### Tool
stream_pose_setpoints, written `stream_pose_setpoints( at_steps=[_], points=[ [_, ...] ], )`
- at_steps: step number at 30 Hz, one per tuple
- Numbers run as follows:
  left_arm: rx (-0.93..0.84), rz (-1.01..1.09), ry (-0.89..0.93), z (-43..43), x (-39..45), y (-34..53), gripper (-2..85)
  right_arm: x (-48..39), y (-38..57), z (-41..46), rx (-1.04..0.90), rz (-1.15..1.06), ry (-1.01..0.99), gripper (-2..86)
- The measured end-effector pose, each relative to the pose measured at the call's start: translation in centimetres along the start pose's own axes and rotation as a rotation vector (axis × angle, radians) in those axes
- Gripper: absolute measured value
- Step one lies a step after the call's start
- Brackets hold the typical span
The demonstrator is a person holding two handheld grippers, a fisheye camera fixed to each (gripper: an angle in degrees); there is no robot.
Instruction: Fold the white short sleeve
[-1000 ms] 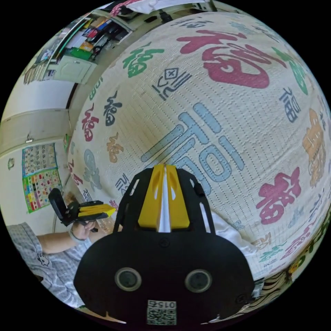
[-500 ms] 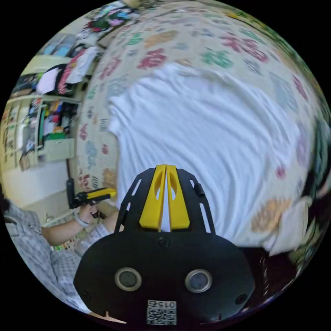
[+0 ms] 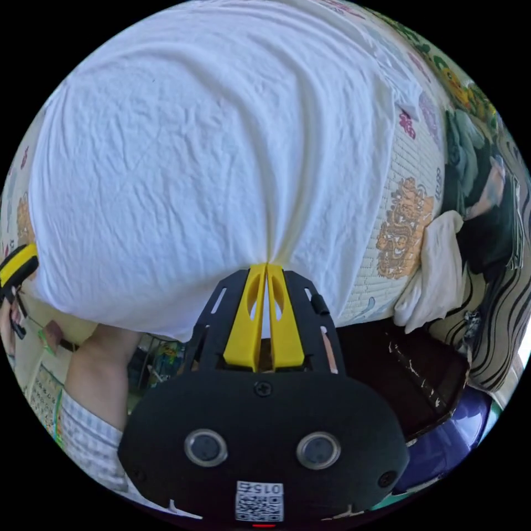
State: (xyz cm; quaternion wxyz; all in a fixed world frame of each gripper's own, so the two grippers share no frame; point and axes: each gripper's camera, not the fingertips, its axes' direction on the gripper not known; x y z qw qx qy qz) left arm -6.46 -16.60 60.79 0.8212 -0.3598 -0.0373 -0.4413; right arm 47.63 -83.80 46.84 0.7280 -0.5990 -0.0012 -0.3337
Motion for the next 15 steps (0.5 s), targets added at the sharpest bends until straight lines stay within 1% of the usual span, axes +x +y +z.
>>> stream_pose_setpoints(
  at_steps=[3, 4, 6, 7, 8, 9, 10, 11, 13, 15],
  points=[
    [-0.017, -0.015, 0.011, -1.3, 0.1, -0.2, 1.9, -0.4, 1.5, 0.2, 0.071, -0.046, 0.091, -0.8],
    [-0.054, 0.013, 0.012, -2.2, 0.1, -0.4, 1.4, -0.3, 1.9, 0.2, 0.077, -0.081, 0.111, -0.9],
    [-0.153, 0.018, 0.048, -3.8, -0.5, -0.9, 1.1, 1.2, 1.9, -0.4, 0.049, -0.141, 0.056, -0.9],
    [-0.143, 0.003, 0.092, -5.9, -1.2, -1.3, 1.2, 3.4, 1.8, -1.7, 0.097, -0.144, -0.058, -1.0],
    [-0.108, -0.007, 0.118, -7.3, -1.6, -1.5, 1.4, 6.3, 1.7, -3.8, 0.214, -0.152, -0.172, -1.0],
    [-0.002, -0.017, 0.153, -10.4, -2.3, -2.1, 2.0, 7.7, 1.5, -4.9, 0.273, -0.149, -0.212, -1.0],
    [0.107, -0.027, 0.148, -13.5, -2.9, -3.1, 2.8, 10.4, 0.5, -6.8, 0.363, -0.141, -0.257, -1.0],
    [0.154, -0.033, 0.135, -14.9, -3.2, -3.8, 3.2, 12.6, -1.2, -8.6, 0.422, -0.152, -0.277, -0.9],
    [0.289, -0.030, 0.108, -19.2, -3.8, -8.0, 4.4, 14.9, -4.4, -10.9, 0.474, -0.207, -0.302, -0.8],
    [0.352, -0.017, 0.132, -20.9, -3.7, -12.0, 4.9, 15.8, -7.8, -13.0, 0.517, -0.283, -0.332, -0.4]
  ],
)
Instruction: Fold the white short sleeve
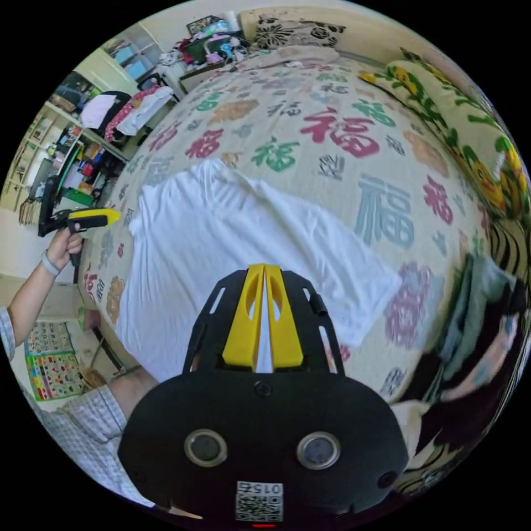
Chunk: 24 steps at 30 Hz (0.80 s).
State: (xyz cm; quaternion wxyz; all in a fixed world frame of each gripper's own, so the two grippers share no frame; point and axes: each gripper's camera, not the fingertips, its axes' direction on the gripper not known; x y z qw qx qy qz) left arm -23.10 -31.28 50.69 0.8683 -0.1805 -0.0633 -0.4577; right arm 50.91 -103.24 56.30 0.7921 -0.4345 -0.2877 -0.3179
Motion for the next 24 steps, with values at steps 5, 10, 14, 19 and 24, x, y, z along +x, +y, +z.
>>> stream_pose_setpoints(
  at_steps=[5, 10, 14, 19, 24],
  points=[
    [0.037, -0.041, 0.012, 2.7, 1.8, -9.7, 7.5, 1.9, -7.9, 2.5, -0.044, -0.031, -0.078, 5.5],
    [-0.047, -0.097, -0.017, 5.1, 3.1, -15.6, 9.2, 4.4, -10.4, 5.3, -0.160, -0.038, 0.037, 7.5],
    [-0.045, -0.132, -0.064, 4.5, 2.6, -16.6, 7.1, 6.4, -11.6, 5.1, -0.180, -0.070, 0.052, 5.1],
    [-0.050, -0.119, -0.009, 2.2, 1.9, -16.8, 1.0, 8.7, -12.0, 4.1, -0.214, -0.135, 0.078, 0.7],
    [0.024, -0.062, -0.041, -1.3, 2.7, -17.1, 0.5, 11.4, -12.4, 3.0, -0.232, -0.167, 0.066, -0.4]
  ],
)
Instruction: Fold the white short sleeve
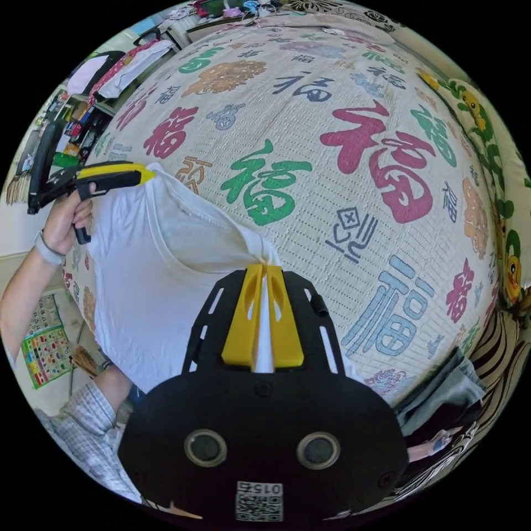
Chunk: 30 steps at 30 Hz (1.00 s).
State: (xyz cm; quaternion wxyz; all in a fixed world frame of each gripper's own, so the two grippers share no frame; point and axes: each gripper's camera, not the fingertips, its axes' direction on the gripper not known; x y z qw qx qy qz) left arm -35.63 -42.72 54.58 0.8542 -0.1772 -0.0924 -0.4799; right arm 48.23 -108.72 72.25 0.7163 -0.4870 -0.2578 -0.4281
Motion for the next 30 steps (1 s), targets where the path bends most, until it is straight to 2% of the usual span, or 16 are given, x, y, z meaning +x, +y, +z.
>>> stream_pose_setpoints(
  at_steps=[5, 8, 11, 13, 15, 17, 19, 23, 26, 27, 30],
  points=[
    [0.033, -0.017, -0.037, -2.0, 0.5, -1.2, 1.0, 3.9, -0.6, 0.2, -0.036, 0.037, -0.047, 1.0],
    [-0.051, 0.002, -0.050, -1.1, 1.2, -1.6, 2.1, 4.8, 0.0, 1.0, -0.051, 0.022, -0.034, 3.9],
    [0.007, 0.049, -0.020, -3.1, 2.0, -1.0, 4.6, 6.8, 1.6, -0.1, -0.012, 0.046, -0.075, 5.4],
    [0.047, 0.061, -0.005, -5.2, 2.2, -0.2, 5.7, 7.9, 2.7, -0.8, 0.030, 0.046, 0.006, 6.0],
    [0.067, 0.083, -0.020, -6.4, 2.6, 0.3, 5.7, 8.4, 3.2, -0.2, 0.006, 0.005, 0.050, 5.4],
    [0.035, 0.104, -0.040, -6.7, 3.0, 0.5, 4.6, 8.6, 3.0, 1.9, -0.122, -0.062, 0.093, 0.4],
    [-0.023, 0.106, -0.075, -6.5, 3.4, 0.0, 2.7, 9.0, 3.0, 2.6, -0.128, -0.081, 0.177, -0.5],
    [0.091, 0.101, -0.085, -8.6, 4.5, -0.9, 2.9, 12.7, 2.9, 3.3, -0.115, 0.004, 0.119, -0.9],
    [-0.003, 0.094, -0.097, -7.8, 5.3, -1.9, 7.2, 13.8, 3.9, 4.6, -0.110, 0.007, 0.129, -0.9],
    [-0.057, 0.097, -0.092, -7.3, 5.4, -2.2, 9.1, 14.0, 4.3, 4.7, -0.094, 0.013, 0.121, -0.9],
    [0.031, 0.089, 0.108, -9.7, 5.2, -1.4, 10.6, 16.3, 7.6, 4.0, 0.032, 0.124, 0.068, -0.4]
  ],
)
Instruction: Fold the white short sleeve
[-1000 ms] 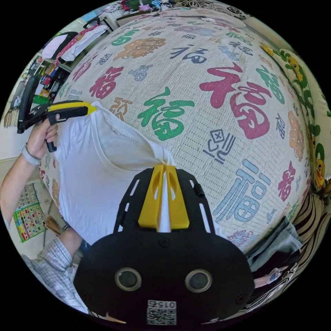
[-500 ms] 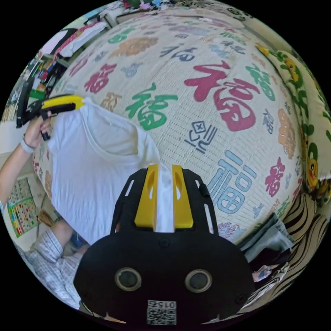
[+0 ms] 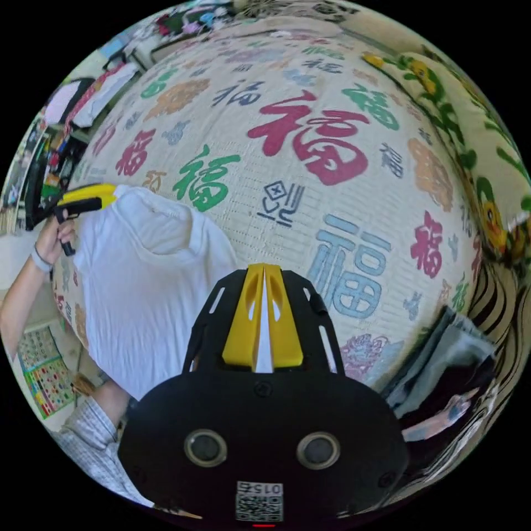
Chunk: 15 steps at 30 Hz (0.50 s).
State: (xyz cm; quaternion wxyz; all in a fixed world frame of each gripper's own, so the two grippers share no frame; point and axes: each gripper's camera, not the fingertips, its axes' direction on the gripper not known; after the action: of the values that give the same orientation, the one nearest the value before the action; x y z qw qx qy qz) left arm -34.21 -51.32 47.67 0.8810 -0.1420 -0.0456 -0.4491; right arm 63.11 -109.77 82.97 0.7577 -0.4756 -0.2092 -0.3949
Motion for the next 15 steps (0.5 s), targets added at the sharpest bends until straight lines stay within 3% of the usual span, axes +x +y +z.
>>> stream_pose_setpoints(
  at_steps=[3, 7, 11, 15],
  points=[
    [0.092, -0.011, 0.075, -3.9, 0.8, 2.1, 10.3, 5.2, 5.5, -0.7, 0.133, 0.174, -0.073, 1.9],
    [0.187, 0.184, 0.029, -6.9, 7.6, 3.5, 10.3, 10.1, 15.4, 0.7, 0.202, 0.394, -0.197, 5.7],
    [0.156, 0.381, 0.141, -4.3, 15.5, 0.1, 10.5, 12.1, 22.3, 5.8, 0.196, 0.605, -0.378, 6.3],
    [-0.064, 0.521, 0.252, 3.5, 24.2, -5.8, 10.3, 13.3, 24.6, 10.9, 0.235, 0.759, -0.674, 6.2]
  ],
)
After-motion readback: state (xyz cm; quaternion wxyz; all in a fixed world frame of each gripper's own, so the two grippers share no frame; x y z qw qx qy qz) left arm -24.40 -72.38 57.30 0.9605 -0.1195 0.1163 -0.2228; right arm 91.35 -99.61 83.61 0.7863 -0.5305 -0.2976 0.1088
